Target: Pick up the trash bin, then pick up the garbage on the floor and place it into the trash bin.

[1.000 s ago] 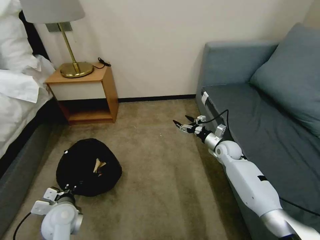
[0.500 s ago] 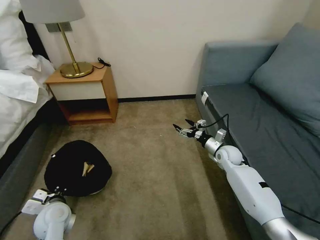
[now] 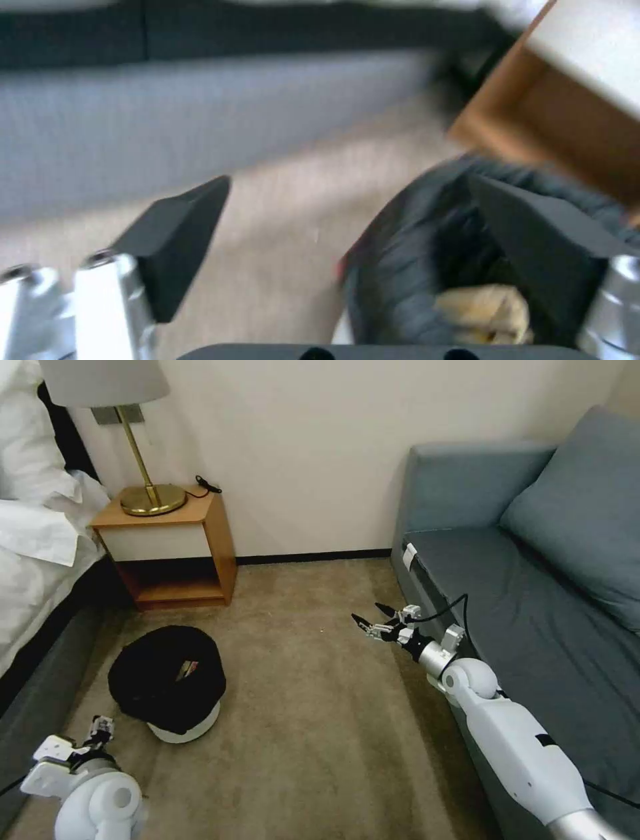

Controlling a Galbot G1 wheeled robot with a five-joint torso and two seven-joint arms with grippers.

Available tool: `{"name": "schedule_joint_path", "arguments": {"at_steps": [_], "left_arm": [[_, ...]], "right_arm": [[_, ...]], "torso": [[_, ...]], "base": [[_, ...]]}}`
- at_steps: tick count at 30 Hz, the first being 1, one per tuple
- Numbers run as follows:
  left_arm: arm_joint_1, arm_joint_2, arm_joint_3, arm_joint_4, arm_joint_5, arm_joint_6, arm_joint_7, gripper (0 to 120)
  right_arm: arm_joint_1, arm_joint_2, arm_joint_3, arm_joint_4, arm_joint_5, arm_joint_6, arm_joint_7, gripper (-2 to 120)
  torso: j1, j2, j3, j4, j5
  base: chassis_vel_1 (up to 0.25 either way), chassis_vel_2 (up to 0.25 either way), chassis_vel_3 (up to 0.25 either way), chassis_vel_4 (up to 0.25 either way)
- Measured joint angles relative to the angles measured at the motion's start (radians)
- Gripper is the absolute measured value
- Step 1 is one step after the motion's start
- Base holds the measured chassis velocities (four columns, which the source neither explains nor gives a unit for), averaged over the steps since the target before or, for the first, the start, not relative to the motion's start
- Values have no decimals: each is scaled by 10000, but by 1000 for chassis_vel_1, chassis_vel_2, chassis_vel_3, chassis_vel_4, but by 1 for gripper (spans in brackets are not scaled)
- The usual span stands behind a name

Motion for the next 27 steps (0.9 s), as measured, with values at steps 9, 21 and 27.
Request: {"name": "schedule_joint_path", "arguments": {"at_steps": [9, 21, 27], "left_arm": [[946, 850, 410, -1117, 1875, -1006, 1979, 100], [1820, 1782, 855, -1113, 3351, -2950, 5481, 100], [1662, 1513, 1256, -393, 3825, -3098, 5954, 100]], "right_arm": [[-1312, 157, 860, 1088, 105, 387, 1202, 100], [-3428, 1261, 2033, 2974, -792, 1144, 2970, 100], [-3968, 1623, 2069, 3265, -1799, 1650, 3145, 100]], "torso": [[0, 0, 0, -2, -1], [0, 0, 0, -2, -3], [0, 0, 0, 0, -2]], "base": [[0, 0, 0, 0], [0, 0, 0, 0], [0, 0, 0, 0]]}}
